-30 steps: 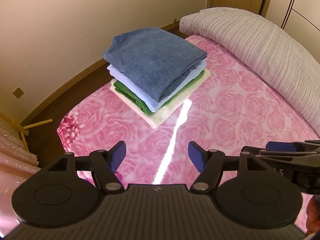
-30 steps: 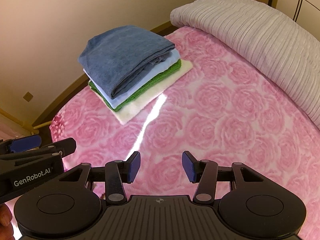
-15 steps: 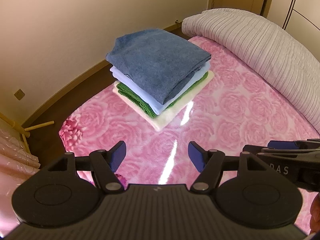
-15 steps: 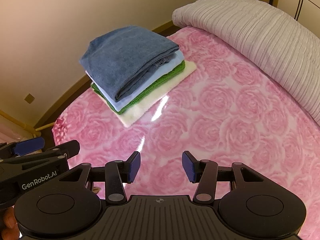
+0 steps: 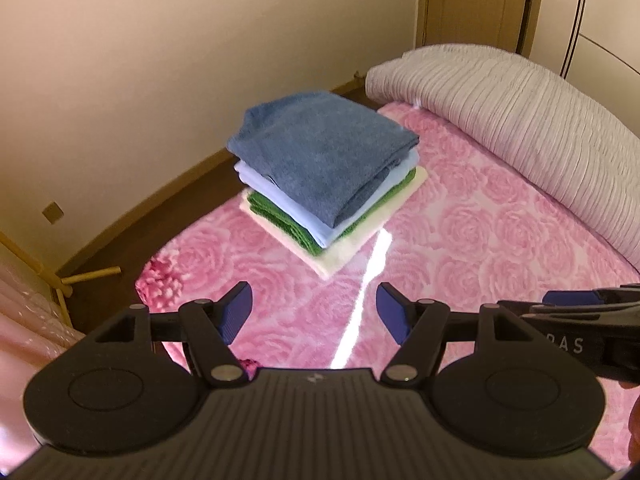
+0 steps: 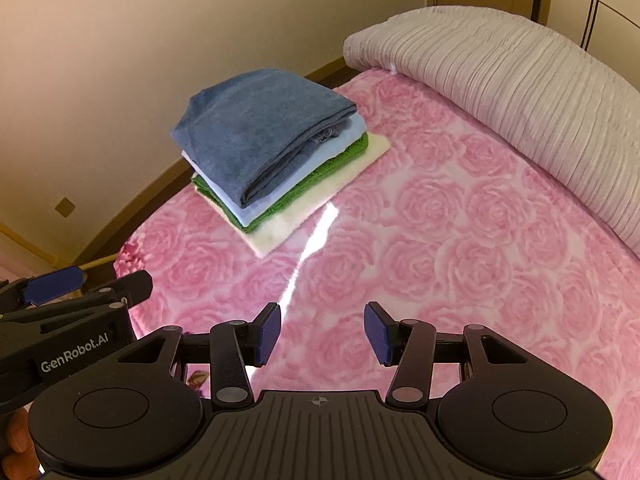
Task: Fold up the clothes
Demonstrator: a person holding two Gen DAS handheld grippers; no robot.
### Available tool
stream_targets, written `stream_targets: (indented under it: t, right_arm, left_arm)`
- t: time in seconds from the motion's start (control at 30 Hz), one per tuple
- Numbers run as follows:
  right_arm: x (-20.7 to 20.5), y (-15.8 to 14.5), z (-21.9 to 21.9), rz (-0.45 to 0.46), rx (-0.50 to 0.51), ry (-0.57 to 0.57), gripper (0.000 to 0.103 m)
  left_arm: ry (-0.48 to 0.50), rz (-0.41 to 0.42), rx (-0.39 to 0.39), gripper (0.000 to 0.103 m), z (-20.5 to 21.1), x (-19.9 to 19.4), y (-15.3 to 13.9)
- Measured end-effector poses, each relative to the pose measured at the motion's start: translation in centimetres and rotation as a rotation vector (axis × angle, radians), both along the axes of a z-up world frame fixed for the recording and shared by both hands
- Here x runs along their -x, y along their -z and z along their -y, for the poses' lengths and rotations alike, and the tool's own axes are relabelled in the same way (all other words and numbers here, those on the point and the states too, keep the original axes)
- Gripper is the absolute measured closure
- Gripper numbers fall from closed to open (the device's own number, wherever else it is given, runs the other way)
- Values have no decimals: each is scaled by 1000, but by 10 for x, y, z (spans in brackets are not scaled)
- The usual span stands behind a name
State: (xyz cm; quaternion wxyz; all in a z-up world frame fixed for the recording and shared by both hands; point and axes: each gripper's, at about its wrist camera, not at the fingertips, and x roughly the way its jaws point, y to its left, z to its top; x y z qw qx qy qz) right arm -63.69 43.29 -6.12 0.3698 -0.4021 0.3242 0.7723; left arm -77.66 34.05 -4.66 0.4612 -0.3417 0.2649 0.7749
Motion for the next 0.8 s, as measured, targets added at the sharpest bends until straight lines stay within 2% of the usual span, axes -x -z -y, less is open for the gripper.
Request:
stream_targets:
  t: [0.07,0.17,0.5,0.8]
  right_arm:
    - [-3,-4,8,-7,-7,-4,53]
    - [-7,-9,20,-17,-16,-11,53]
    - [-16,-24,59,-48,-45,-41,53]
    - [-25,-32,76,-59,-64,-41,53]
  left_arm:
    - [-8,-22,-21,38,10,-4,-5]
    - [-22,-14,-43,38,24,-7,-13]
    - [-50,-12,-69,38,66,-15,-28]
    - [-45,-34,-96,38,82,-24,-35]
